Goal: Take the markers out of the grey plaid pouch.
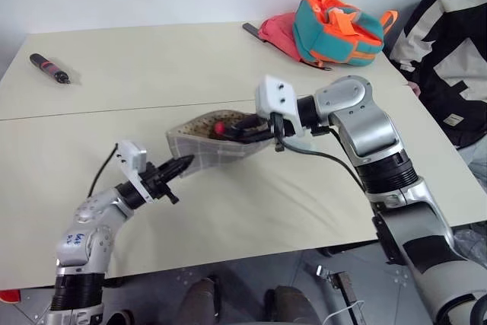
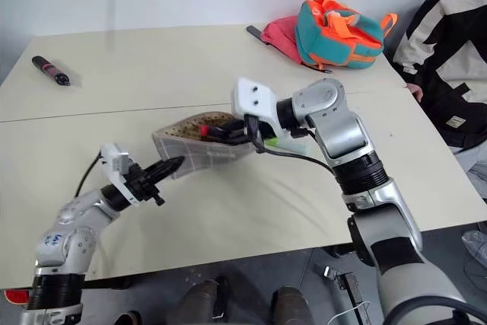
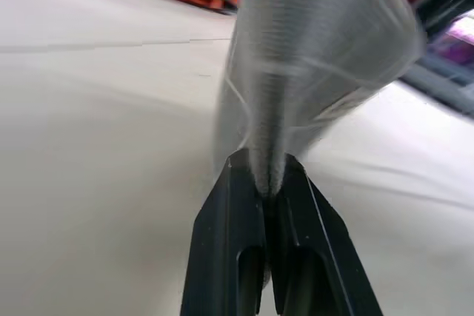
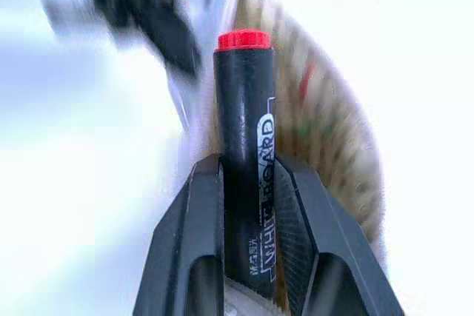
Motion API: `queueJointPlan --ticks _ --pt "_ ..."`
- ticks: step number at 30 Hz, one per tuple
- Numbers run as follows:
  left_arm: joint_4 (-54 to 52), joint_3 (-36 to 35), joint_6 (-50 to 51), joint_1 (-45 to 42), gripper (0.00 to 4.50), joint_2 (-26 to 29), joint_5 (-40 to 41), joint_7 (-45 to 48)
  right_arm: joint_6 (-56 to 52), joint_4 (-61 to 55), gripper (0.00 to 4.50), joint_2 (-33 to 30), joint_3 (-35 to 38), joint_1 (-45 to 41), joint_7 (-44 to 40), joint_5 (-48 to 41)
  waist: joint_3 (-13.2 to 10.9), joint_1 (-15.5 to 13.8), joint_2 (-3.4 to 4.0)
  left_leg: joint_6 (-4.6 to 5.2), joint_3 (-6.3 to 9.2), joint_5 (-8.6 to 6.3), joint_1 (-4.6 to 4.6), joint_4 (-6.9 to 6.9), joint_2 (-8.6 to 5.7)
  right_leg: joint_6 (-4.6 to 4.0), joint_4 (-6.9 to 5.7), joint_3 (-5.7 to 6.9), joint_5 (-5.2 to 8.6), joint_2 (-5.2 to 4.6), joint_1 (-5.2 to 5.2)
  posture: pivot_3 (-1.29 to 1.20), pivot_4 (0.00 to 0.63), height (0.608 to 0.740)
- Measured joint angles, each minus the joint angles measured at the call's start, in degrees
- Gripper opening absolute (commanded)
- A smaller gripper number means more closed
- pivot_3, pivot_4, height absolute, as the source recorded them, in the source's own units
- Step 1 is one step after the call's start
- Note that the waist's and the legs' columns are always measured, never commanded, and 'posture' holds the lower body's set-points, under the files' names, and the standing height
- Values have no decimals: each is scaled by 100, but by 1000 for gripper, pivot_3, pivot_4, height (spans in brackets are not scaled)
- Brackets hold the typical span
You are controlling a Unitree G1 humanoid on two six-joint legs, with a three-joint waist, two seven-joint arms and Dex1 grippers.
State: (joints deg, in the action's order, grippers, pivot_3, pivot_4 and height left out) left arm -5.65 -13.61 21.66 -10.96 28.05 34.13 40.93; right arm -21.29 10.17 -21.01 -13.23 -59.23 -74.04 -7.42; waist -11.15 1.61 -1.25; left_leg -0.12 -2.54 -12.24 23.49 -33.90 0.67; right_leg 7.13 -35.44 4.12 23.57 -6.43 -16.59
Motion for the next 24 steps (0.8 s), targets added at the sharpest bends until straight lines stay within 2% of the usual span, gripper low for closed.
queueJointPlan --ticks 5,13,15,19,22,24 --pt "247 -19 -591 -102 0 314 -437 60 -101 -94 571 326 111 -28 497 -351 -1 -5 -2 4 -1 -4 3 -1 -1 0 -4 8 0 -2 -4 0 150 740" --pt "608 -464 -1616 -253 0 928 -1185 -55 226 336 571 558 905 -641 1295 -723 -4 1 0 3 -7 -7 0 9 -2 0 -10 19 0 -9 -10 0 150 740" --pt "744 -458 -2130 -217 0 1069 -1704 -252 409 338 571 342 652 -497 1227 -509 -2 -3 -7 3 -9 -8 3 11 -1 -1 -11 26 -1 -11 -18 0 150 740" --pt "844 -462 -3121 70 0 1592 -2772 -585 1292 674 571 -570 -468 357 897 664 4 -17 -16 21 -39 -32 2 8 -12 1 -16 33 -4 -24 -26 0 150 740" --pt "844 -433 -3449 213 0 1602 -3237 -878 1759 939 571 -760 -917 620 870 1192 -2 18 -9 35 -86 -25 50 2 -7 13 -32 31 -11 -25 -100 0 150 740" --pt "779 -331 -3505 335 0 1511 -3446 -1031 1967 908 571 -792 -953 625 915 1393 -2 57 -10 33 -107 -23 47 -6 11 12 -35 44 -14 -23 -104 0 150 740"
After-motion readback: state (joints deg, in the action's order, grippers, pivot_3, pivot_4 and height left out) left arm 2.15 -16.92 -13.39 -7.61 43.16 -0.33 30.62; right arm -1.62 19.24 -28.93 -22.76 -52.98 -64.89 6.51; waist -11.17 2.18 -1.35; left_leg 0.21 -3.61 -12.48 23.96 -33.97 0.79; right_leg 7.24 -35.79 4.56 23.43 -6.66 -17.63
